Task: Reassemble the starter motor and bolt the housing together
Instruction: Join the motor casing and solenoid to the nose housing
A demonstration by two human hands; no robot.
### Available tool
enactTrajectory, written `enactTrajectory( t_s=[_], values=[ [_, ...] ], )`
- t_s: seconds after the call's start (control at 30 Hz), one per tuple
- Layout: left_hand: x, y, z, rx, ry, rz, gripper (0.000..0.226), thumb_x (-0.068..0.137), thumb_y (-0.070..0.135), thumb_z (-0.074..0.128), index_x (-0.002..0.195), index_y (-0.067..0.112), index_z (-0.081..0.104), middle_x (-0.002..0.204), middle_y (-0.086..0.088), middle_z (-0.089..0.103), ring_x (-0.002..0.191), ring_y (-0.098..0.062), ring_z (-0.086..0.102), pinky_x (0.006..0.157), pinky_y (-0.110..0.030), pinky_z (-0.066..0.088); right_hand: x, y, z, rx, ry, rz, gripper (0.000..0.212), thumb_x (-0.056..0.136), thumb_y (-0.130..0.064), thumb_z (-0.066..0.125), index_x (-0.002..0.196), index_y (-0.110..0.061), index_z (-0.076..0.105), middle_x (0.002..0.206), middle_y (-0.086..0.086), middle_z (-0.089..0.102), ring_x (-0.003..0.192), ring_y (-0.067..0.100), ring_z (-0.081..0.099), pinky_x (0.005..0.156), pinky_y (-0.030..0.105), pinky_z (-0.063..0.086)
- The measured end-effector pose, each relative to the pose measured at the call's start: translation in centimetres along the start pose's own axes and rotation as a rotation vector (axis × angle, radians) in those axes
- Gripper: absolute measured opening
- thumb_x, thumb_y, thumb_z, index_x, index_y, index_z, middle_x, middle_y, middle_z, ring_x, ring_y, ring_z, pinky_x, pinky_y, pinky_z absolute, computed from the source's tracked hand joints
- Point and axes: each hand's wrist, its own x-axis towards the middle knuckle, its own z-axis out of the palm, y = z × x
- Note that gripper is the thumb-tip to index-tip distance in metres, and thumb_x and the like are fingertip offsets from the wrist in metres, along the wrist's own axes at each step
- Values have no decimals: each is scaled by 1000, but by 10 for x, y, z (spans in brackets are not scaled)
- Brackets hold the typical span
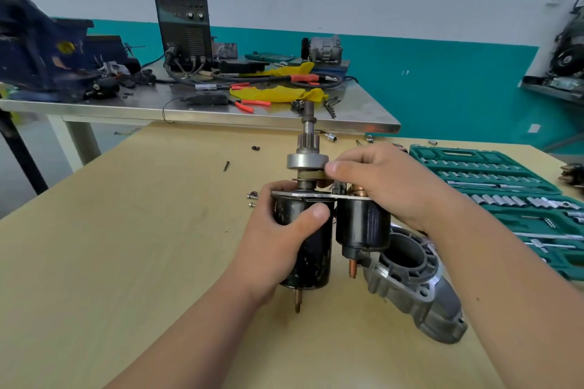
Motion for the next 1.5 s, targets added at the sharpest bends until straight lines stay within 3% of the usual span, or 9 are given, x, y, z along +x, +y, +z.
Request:
enactTrajectory(
  t_s=[0.07, 0.17, 0.27, 0.33, 0.47, 0.63, 0.87, 1.1, 1.5],
  values=[
    [0, 1, 0, -4, 17, -12, 57, 56, 64, 66, 106, 38, 56, 94, 10, 71, 86, -10, 70, 65, -24, 54, -3, -3, 0, -8, 0, -26, 27, 83, -56, 55, 85, -38, 74, 91, 13, 69, 87, 27, 65, 86, 47, 48],
    [0, 4, 1, -4, 35, -6, 46, 61, 70, 50, 99, 46, 59, 94, 14, 70, 87, -5, 69, 66, -23, 52, -9, -7, 1, -26, 17, -73, 20, 86, -51, 56, 86, -40, 73, 90, 18, 67, 84, 32, 63, 79, 46, 52],
    [-2, 8, 0, 25, 19, 49, 65, 68, 71, 44, 121, 36, 57, 111, 7, 69, 105, -12, 65, 86, -38, 53, -12, -9, 2, -10, 13, -104, 16, 88, -45, 59, 86, -39, 74, 77, 14, 65, 67, 28, 56, 67, 42, 50],
    [-5, 9, -2, 36, -22, 80, 78, 70, 70, 44, 132, 24, 53, 120, -1, 66, 113, -19, 62, 95, -44, 50, -13, -10, 1, 5, 15, -97, 15, 88, -41, 61, 86, -37, 75, 65, 2, 62, 59, 12, 52, 65, 35, 44],
    [-10, 11, -3, 20, -17, 153, 79, 63, 55, 64, 131, 19, 50, 112, 8, 68, 107, -9, 64, 84, -24, 51, -17, -14, 2, 36, 36, -80, 14, 88, -39, 62, 88, -35, 75, 75, -17, 69, 70, -3, 60, 68, 27, 42],
    [-14, 10, -4, 32, -12, 252, 95, 53, 38, 84, 133, 7, 43, 118, -3, 65, 111, -20, 63, 89, -29, 51, -28, -17, 3, -34, 73, -158, 12, 86, -42, 61, 94, -43, 70, 89, -30, 67, 86, -10, 60, 70, 18, 41],
    [-16, 12, -7, 50, -164, 234, 81, 63, 25, 77, 134, 5, 41, 120, -11, 63, 113, -26, 61, 91, -33, 49, -30, -13, -1, 135, -18, -235, 27, 84, -30, 60, 108, -31, 72, 104, -14, 72, 103, 9, 64, 94, 45, 48],
    [-15, 14, -9, 37, -207, 216, 85, 65, 25, 73, 137, 0, 36, 125, -15, 59, 117, -27, 58, 96, -36, 46, -28, -8, 0, 234, -27, -299, 26, 87, -24, 60, 108, -33, 72, 107, -8, 72, 104, 14, 65, 89, 42, 47],
    [-16, 11, -10, 51, -143, 254, 77, 63, 26, 72, 131, 9, 42, 118, -14, 61, 112, -32, 60, 96, -55, 47, -32, -23, 2, 92, 55, -154, 33, 76, -51, 59, 105, -41, 70, 102, -23, 69, 104, 3, 62, 95, 41, 46]
  ],
)
